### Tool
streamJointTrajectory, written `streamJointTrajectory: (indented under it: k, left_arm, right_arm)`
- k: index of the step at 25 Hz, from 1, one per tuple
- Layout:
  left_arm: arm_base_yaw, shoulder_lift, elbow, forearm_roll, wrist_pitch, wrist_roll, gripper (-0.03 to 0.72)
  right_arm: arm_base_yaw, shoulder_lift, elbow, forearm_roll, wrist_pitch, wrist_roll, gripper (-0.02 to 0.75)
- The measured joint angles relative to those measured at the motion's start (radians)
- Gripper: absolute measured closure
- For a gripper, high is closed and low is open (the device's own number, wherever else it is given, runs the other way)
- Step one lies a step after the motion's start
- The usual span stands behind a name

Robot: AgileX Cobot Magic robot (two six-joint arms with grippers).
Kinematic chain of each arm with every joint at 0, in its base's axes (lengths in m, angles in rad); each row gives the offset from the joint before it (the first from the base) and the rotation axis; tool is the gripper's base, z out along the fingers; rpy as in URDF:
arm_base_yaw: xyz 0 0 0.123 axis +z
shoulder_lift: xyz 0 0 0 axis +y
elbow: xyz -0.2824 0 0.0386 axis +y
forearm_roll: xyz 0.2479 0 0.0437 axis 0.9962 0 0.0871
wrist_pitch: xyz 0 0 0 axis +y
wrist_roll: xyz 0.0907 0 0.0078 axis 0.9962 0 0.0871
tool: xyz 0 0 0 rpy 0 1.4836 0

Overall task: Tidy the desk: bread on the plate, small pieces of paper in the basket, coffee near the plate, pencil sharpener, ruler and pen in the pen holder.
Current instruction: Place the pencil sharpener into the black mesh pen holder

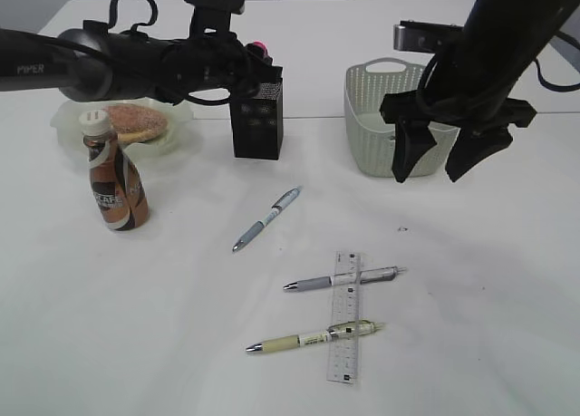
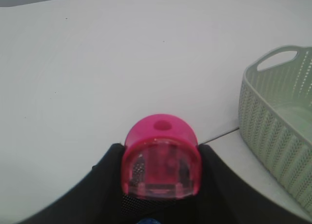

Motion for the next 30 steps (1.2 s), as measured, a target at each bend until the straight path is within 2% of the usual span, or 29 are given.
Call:
streamJointTrajectory:
  k: [9, 30]
  left_arm:
    - [0.002, 0.016, 0.000, 0.000, 0.000, 0.000, 0.378]
    - [0.002, 0.052, 0.000, -0.045, -0.002, 0.000, 0.246]
  right_arm:
    - [0.000, 0.000, 0.000, 0.000, 0.000, 0.000, 0.227]
    - [0.000, 0.000, 0.000, 0.000, 0.000, 0.000, 0.228]
